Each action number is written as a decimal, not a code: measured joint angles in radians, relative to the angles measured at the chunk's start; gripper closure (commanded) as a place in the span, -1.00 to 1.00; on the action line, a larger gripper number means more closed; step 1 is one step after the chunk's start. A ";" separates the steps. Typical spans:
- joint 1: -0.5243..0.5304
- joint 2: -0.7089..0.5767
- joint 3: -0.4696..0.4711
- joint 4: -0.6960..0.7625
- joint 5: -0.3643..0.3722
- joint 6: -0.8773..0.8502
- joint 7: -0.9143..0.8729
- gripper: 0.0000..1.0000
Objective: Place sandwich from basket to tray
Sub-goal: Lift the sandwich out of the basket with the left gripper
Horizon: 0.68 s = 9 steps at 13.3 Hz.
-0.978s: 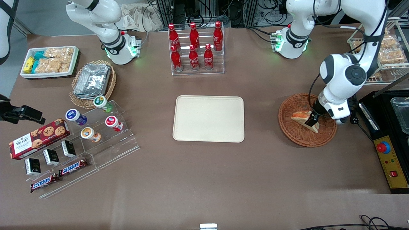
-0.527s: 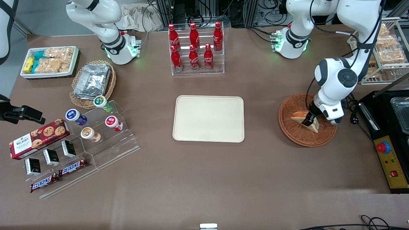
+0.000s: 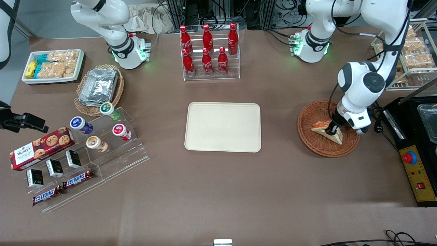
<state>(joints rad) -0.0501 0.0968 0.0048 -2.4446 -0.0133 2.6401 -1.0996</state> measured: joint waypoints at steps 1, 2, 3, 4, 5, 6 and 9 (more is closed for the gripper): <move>0.000 -0.025 -0.002 0.044 0.002 -0.094 0.020 1.00; -0.001 -0.051 -0.003 0.107 0.002 -0.215 0.050 1.00; -0.001 -0.074 -0.003 0.189 0.003 -0.355 0.085 1.00; -0.002 -0.093 -0.006 0.283 0.004 -0.503 0.131 1.00; -0.004 -0.105 -0.017 0.370 0.004 -0.627 0.189 1.00; -0.005 -0.111 -0.037 0.442 0.004 -0.720 0.239 1.00; -0.011 -0.113 -0.161 0.597 0.004 -0.908 0.296 1.00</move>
<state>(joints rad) -0.0613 -0.0165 -0.1561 -1.8472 -0.0095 1.7318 -0.8040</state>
